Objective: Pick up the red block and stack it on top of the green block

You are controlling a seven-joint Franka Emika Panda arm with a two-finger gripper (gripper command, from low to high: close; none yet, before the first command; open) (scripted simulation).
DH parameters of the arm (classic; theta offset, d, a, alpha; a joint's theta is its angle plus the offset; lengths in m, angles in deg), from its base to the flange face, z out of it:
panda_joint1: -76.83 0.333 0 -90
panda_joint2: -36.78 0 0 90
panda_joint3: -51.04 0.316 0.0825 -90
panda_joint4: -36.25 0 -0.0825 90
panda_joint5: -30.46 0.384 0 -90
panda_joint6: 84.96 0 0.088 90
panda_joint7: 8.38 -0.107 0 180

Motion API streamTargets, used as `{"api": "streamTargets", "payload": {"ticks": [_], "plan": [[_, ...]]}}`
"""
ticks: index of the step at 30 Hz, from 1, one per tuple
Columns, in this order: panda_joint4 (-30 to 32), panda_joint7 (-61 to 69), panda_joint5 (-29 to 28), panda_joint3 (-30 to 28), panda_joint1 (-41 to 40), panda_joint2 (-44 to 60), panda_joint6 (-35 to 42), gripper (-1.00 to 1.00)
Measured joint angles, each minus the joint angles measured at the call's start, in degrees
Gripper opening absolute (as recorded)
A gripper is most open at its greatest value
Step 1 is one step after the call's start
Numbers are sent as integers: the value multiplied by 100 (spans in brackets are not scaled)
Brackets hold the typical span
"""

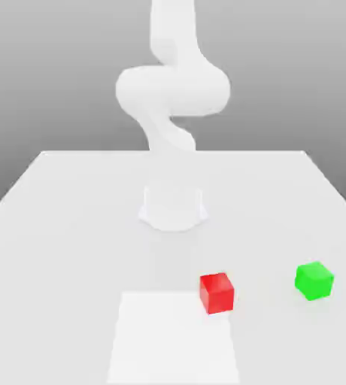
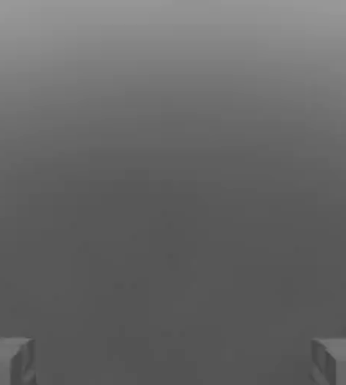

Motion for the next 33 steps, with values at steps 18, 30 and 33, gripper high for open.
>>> {"api": "streamTargets", "payload": {"ticks": [18,30,33], "plan": [[3007,185,66,488,724,3789,-2816,0],[2914,-169,-426,148,989,5290,-4068,-100],[2936,-135,-383,200,944,5137,-3937,-100]]}}
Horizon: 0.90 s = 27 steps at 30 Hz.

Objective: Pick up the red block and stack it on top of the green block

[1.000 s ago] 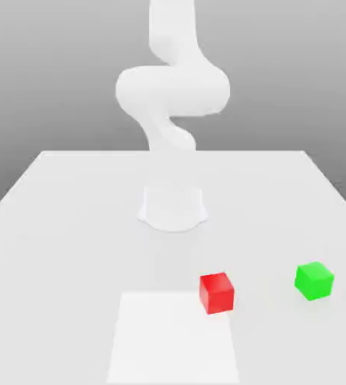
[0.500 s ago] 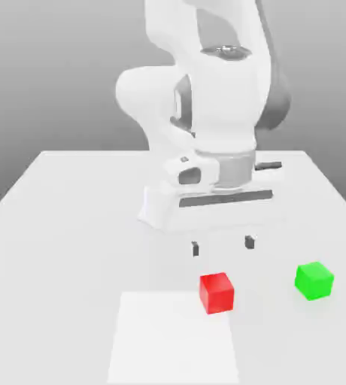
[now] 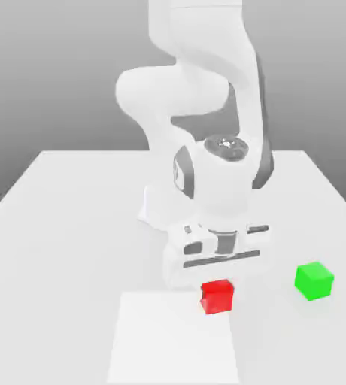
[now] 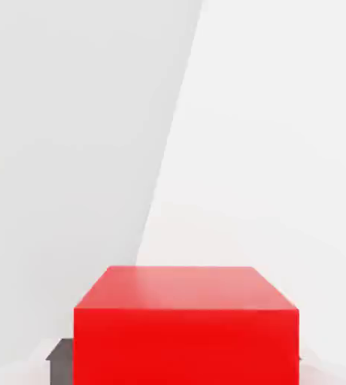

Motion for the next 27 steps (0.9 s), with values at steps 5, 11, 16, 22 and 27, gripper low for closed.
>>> {"api": "streamTargets", "payload": {"ticks": [5,11,16,22,27], "plan": [[139,247,343,76,30,-974,834,-100],[-36,1256,476,310,581,-1431,1465,-100],[-354,2512,540,707,1210,-1427,1780,-100],[-736,4010,606,1166,1993,-1402,2133,-100],[-830,3851,77,1038,2148,-528,1376,-100]]}}
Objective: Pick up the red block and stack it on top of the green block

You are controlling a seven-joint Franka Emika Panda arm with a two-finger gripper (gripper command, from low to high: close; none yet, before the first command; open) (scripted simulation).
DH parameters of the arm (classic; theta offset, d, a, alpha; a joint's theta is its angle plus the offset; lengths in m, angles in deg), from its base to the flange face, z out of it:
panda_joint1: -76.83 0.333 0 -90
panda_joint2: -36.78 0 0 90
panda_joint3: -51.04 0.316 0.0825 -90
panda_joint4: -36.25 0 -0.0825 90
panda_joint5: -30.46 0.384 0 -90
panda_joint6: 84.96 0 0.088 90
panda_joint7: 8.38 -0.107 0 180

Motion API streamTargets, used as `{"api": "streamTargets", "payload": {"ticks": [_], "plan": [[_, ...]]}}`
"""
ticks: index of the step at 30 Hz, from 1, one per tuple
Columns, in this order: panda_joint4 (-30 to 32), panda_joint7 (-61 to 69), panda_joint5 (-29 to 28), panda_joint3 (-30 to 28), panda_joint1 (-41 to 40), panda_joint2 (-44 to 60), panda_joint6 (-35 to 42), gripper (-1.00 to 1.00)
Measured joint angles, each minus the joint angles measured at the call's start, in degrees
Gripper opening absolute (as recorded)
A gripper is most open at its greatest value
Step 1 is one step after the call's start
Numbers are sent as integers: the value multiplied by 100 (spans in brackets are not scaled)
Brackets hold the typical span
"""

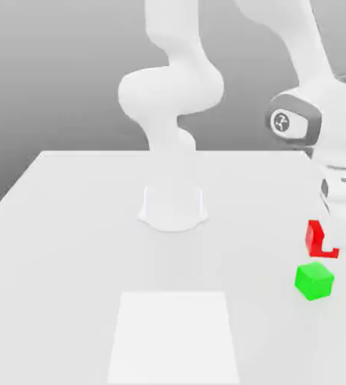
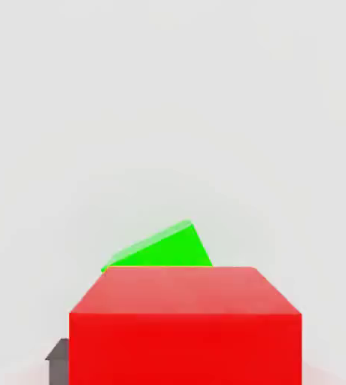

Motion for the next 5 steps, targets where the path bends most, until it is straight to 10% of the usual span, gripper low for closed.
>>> {"api": "streamTargets", "payload": {"ticks": [1,2,5], "plan": [[-11,-108,-156,-61,27,207,-189,-100],[-19,-182,-258,-114,60,345,-317,100],[-19,-182,-258,-114,60,345,-317,100]]}}
